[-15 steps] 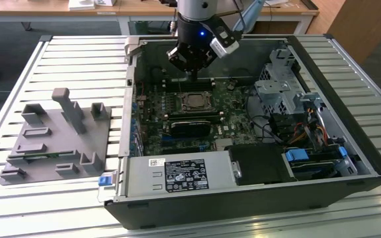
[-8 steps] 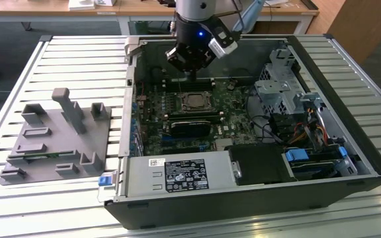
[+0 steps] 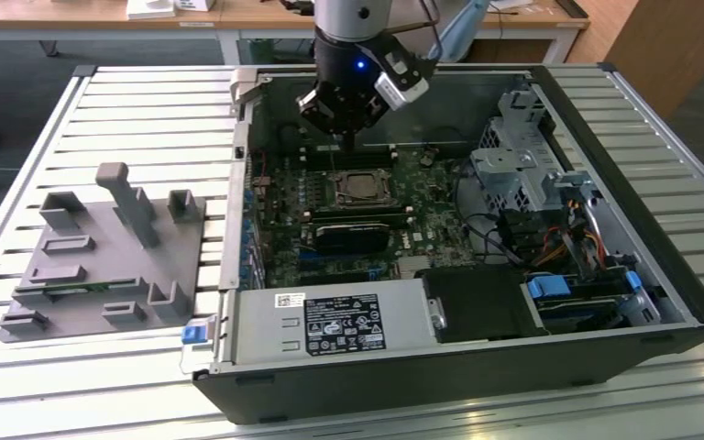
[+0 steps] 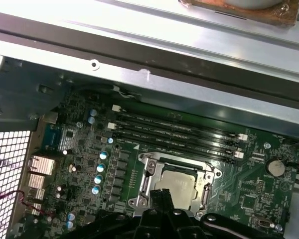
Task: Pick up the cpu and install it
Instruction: 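Install the first cpu locking lever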
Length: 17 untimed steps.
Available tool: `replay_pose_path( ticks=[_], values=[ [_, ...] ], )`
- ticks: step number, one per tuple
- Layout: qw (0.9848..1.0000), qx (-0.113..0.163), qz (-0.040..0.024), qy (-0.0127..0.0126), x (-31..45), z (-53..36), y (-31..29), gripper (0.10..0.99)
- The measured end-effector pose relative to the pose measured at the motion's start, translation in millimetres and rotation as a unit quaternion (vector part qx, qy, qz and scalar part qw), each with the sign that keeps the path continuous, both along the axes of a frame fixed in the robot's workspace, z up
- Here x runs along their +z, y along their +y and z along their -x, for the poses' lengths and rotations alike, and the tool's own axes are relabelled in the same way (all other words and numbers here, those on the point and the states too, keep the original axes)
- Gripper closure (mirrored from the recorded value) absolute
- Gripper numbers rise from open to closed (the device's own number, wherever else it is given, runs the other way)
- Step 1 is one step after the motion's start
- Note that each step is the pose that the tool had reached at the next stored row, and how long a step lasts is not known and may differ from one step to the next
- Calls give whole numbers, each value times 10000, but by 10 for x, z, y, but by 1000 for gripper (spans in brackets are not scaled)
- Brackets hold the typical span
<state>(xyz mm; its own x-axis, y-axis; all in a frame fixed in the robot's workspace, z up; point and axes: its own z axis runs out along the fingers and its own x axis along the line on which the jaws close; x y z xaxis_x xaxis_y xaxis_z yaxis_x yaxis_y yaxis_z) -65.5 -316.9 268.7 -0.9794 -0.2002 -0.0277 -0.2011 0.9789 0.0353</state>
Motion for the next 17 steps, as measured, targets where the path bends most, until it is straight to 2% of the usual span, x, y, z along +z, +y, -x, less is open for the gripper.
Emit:
replay_pose_path(
  ticks=[6, 13, 17],
  values=[
    [10000, 0, 0, -2, -55, 161, 7, 980],
    [9993, -384, 1, -1, -97, 201, 17, 980],
    [9992, -391, -2, -2, -107, 360, 22, 980]
  ],
)
